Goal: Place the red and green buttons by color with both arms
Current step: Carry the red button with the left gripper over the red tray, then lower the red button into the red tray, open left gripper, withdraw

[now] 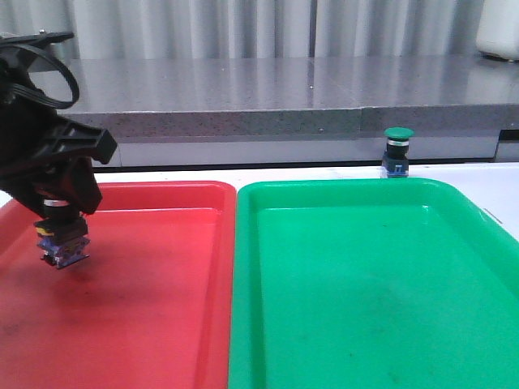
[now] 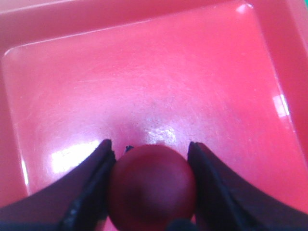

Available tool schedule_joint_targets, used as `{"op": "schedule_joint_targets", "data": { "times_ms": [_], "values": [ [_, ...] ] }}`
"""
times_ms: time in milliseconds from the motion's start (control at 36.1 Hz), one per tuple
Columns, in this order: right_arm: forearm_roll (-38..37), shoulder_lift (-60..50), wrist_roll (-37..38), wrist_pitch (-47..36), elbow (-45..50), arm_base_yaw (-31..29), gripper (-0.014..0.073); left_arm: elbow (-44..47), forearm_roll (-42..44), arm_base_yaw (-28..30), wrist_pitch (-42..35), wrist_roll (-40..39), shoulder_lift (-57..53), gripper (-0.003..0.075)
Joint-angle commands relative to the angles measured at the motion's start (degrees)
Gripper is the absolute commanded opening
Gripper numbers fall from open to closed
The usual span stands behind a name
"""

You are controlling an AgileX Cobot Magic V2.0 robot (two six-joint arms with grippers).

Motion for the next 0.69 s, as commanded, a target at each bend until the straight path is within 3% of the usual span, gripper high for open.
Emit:
{"op": "schedule_joint_targets", "data": {
  "times_ms": [0,277,527,665],
  "values": [
    [-0.48,0.88,-0.45,-4.14,-1.89,-0.34,0.0436,-1.51,-0.81,-0.58,-4.1,0.08,-0.86,0.026],
    [-0.48,0.88,-0.45,-4.14,-1.89,-0.34,0.0436,-1.51,-0.81,-0.58,-4.62,0.08,1.14,0.0276],
    [-0.48,0.88,-0.45,-4.14,-1.89,-0.34,0.0436,-1.51,-0.81,-0.58,-4.62,0.08,0.86,0.0478],
    [-0.48,0.88,-0.45,-4.14,-1.89,-0.34,0.0436,-1.51,-0.81,-0.58,-3.94,0.08,-1.34,0.0494]
  ]
}}
